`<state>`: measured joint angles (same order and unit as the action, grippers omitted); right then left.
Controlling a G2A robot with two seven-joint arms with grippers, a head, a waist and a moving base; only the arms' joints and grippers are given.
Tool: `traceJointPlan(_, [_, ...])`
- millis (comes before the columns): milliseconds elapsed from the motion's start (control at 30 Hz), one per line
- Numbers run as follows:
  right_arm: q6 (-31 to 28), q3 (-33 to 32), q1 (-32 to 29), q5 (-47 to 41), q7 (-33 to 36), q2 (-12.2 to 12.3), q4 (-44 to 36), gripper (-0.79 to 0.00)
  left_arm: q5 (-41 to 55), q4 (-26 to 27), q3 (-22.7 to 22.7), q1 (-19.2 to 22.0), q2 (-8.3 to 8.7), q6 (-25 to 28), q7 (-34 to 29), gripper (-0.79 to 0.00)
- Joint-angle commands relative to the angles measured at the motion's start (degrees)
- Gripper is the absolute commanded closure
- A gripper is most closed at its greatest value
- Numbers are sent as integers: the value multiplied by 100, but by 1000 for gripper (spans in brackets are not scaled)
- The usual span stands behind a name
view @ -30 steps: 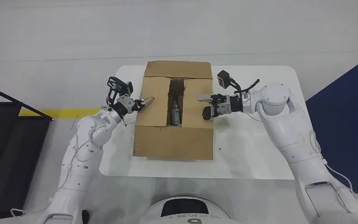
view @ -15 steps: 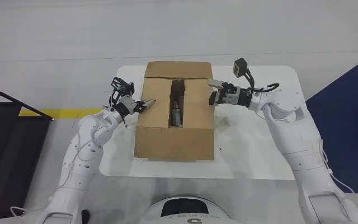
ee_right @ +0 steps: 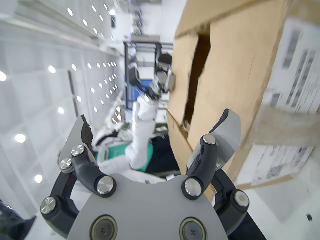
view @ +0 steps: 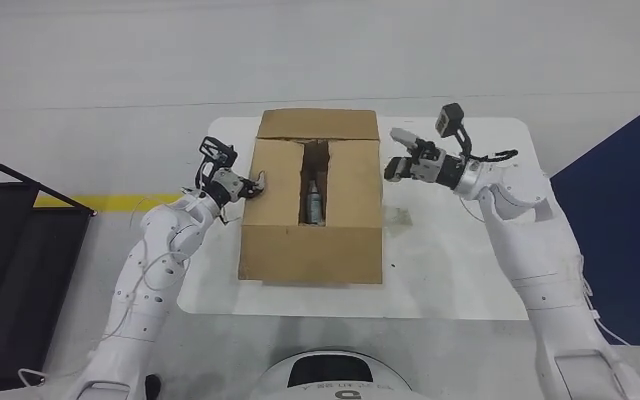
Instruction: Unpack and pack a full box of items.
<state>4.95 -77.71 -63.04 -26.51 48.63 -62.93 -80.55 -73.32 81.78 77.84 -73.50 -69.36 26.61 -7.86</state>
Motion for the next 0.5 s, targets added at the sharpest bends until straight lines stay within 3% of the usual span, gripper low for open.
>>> traceJointPlan(0, [-110,81,209,-293,-740,-68,455,-785,-37,35,-19,-2,1,-52,2,-785])
traceJointPlan(100, [-325,261,565,-203,-1814,-177,1244,-785,30,129,31,-18,7,-143,7,-785])
traceJointPlan(200, [-398,641,992,-147,-2330,-324,2024,-785,257,279,186,-61,23,-212,-8,-785])
traceJointPlan(300, [-502,928,1362,-197,-2494,-458,2717,-785,425,413,334,-119,39,-285,-27,-785])
traceJointPlan(467, [-717,1432,1983,-453,-2119,-738,3795,-785,562,656,582,-257,73,-445,-73,-785])
